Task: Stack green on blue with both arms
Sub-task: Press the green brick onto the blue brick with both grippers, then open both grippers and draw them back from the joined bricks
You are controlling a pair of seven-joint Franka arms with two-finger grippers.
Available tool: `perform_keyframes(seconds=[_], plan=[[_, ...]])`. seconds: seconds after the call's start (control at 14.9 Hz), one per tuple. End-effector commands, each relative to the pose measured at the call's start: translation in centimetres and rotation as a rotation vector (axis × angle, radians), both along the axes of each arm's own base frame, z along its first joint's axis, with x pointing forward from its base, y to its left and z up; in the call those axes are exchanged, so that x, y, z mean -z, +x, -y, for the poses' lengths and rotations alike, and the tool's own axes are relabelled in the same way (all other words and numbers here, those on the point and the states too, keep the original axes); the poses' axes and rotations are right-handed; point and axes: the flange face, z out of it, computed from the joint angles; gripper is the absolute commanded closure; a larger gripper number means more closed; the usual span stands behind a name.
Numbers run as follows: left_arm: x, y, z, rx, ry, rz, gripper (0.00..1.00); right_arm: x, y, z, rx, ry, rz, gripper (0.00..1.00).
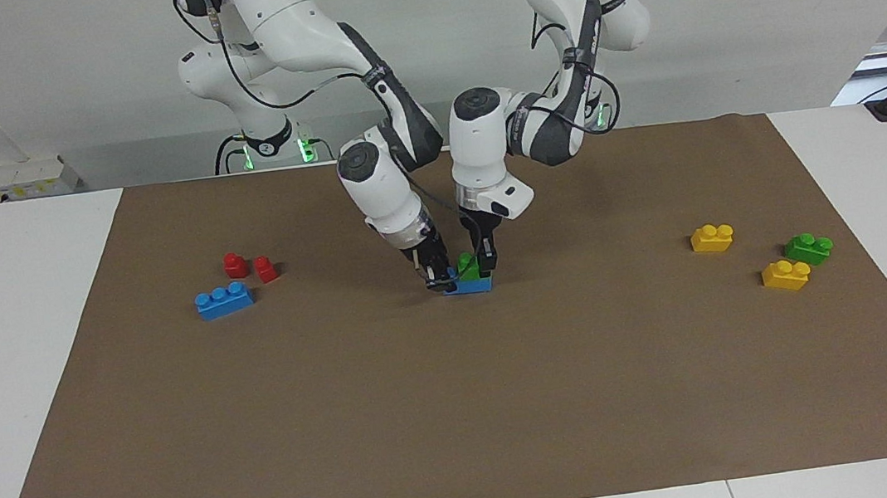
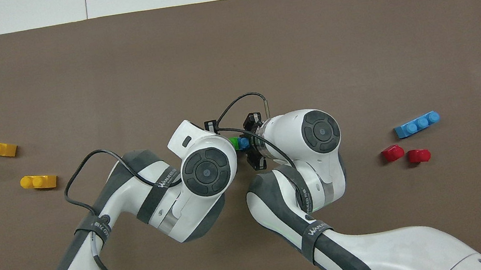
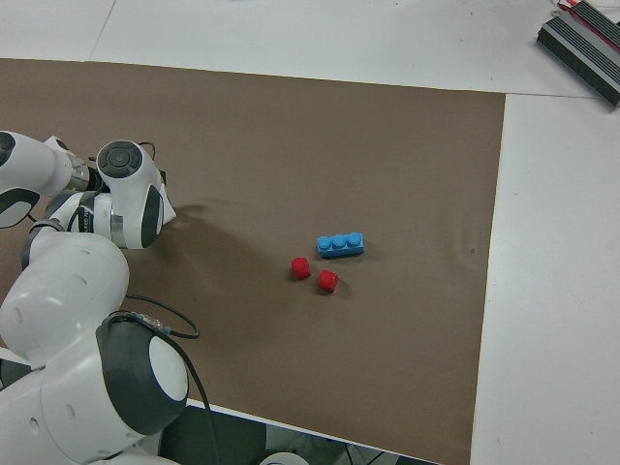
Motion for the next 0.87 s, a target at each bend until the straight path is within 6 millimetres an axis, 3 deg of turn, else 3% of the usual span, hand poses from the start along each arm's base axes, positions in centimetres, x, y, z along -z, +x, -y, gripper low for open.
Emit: perform_keyframes(seconds=[0.0,0.07,0.13,0.4,0.6,0.67,0.8], plan=[[0.2,1.2,-1.1,0.005,0.012,0.019,0.0,0.7,0.0,0.7,0.03,0.003,-0.005,0.27],[-0.8,1.5,-1.6,0.002,0.01,0.026,0.0,0.6,0.2,0.8,0.033,0.004,-0.006,0.08],[-1.5,1.4,-1.9,0.012,0.017,0.025,0.0,0.5,0.4,1.0,0.036,0.005,-0.008,0.0],[-4.3,1.9,-4.2,0.015,0.046,0.013,0.0,-0.3,2.6,4.0,0.052,0.007,-0.029,0.0],[-5.5,2.0,-5.3,0.037,0.069,-0.001,0.0,-2.1,5.2,9.5,0.056,0.013,-0.035,0.0],[-5.9,2.0,-5.5,0.056,0.072,0.0,0.0,-3.1,5.6,11.1,0.008,0.012,-0.021,0.0],[-6.4,3.3,-7.7,0.082,0.092,-0.011,0.0,-4.7,6.5,15.0,-0.135,0.005,0.024,0.0]])
